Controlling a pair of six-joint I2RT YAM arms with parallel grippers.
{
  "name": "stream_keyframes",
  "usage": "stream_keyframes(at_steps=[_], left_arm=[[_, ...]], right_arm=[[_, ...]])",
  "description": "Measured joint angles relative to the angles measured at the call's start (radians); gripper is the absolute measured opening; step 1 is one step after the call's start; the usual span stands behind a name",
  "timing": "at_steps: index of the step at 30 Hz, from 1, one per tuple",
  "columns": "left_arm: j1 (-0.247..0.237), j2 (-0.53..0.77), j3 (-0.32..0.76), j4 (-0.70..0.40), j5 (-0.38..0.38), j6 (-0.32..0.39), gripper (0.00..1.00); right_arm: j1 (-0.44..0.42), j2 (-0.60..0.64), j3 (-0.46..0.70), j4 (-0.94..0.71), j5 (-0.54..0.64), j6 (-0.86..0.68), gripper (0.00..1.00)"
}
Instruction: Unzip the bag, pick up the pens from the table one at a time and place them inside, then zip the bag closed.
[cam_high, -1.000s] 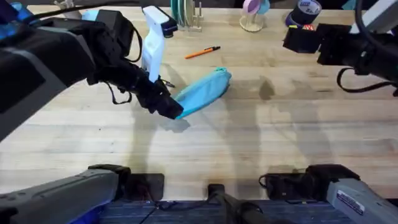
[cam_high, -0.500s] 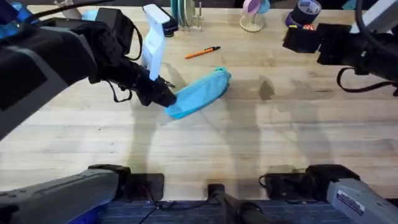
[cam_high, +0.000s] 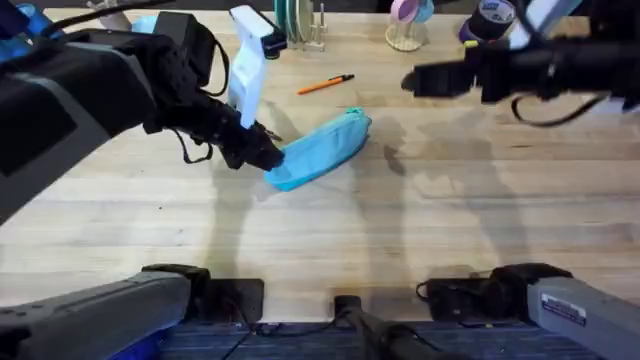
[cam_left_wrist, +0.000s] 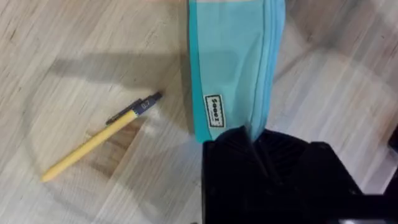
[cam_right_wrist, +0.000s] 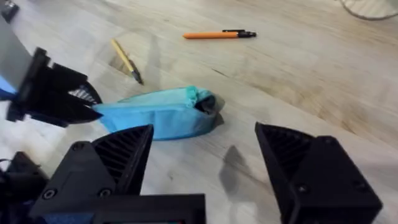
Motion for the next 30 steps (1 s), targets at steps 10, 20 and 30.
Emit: stream_keyframes(at_steps=[10,20,30], left_arm=[[0.0,0.0,0.0,0.0,0.0,0.0,0.044],[0.0,0.0,0.0,0.0,0.0,0.0,0.043],[0.0,0.0,0.0,0.0,0.0,0.0,0.043]], right_arm=[[0.004,0.328,0.437,-0.372,-0.02,-0.008,0.996],[0.004,0.368,0.442,-0.397,-0.024,-0.004,0.995],[0.027,0.387,0.443,-0.36,-0.024,-0.004,0.996]])
